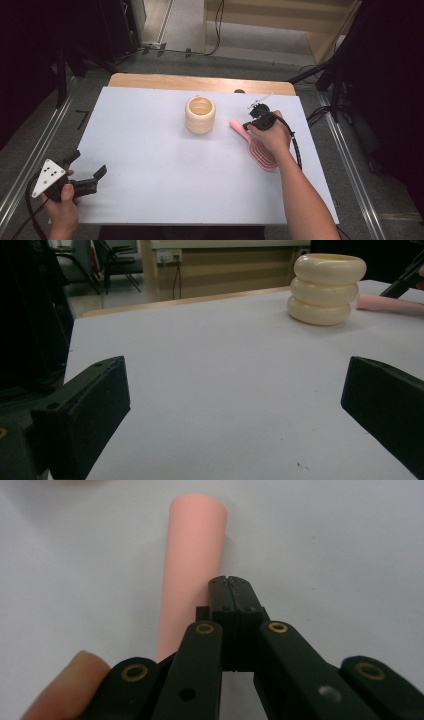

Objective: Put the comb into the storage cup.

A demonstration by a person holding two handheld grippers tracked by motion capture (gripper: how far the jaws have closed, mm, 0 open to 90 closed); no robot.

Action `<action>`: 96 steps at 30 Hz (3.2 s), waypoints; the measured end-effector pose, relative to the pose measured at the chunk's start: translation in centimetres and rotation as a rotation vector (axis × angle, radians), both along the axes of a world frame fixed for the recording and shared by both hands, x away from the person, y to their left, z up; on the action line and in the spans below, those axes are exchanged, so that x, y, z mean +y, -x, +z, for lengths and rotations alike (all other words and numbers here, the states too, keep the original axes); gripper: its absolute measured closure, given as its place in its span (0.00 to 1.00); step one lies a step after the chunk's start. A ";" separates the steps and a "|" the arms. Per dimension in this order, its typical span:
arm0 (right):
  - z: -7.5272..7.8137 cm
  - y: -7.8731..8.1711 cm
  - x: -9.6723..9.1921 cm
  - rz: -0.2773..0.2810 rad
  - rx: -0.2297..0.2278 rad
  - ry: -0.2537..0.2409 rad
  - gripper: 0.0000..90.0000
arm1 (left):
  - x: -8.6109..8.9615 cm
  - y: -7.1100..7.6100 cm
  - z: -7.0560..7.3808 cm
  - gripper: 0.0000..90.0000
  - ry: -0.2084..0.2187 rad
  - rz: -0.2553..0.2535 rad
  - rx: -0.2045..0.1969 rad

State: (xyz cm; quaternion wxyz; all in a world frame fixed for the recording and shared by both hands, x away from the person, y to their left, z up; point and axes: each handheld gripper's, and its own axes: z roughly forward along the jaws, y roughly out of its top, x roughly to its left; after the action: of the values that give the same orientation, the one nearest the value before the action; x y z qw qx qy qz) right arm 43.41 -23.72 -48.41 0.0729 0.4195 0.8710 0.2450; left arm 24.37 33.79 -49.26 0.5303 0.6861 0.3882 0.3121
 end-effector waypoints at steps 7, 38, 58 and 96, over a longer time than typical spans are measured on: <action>0.2 0.8 1.5 0.073 -0.010 0.007 0.98 | 0.0 0.0 0.0 0.00 0.000 0.000 0.000; 0.7 2.8 4.8 0.150 -0.021 0.003 0.98 | 0.0 0.0 0.0 0.00 0.004 -0.005 0.004; 0.2 6.2 6.0 0.296 -0.003 0.009 0.98 | -0.1 -0.1 0.0 0.00 -0.004 -0.008 0.006; 2.9 14.4 -0.6 -0.017 -0.446 -0.367 0.00 | -0.2 0.0 0.0 0.00 -0.019 -0.010 0.005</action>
State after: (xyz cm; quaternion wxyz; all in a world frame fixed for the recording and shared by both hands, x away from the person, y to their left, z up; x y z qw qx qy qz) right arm 29.01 -24.35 -45.55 0.1873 0.3687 0.7711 0.4842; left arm 24.41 33.57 -49.31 0.5242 0.6938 0.3831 0.3117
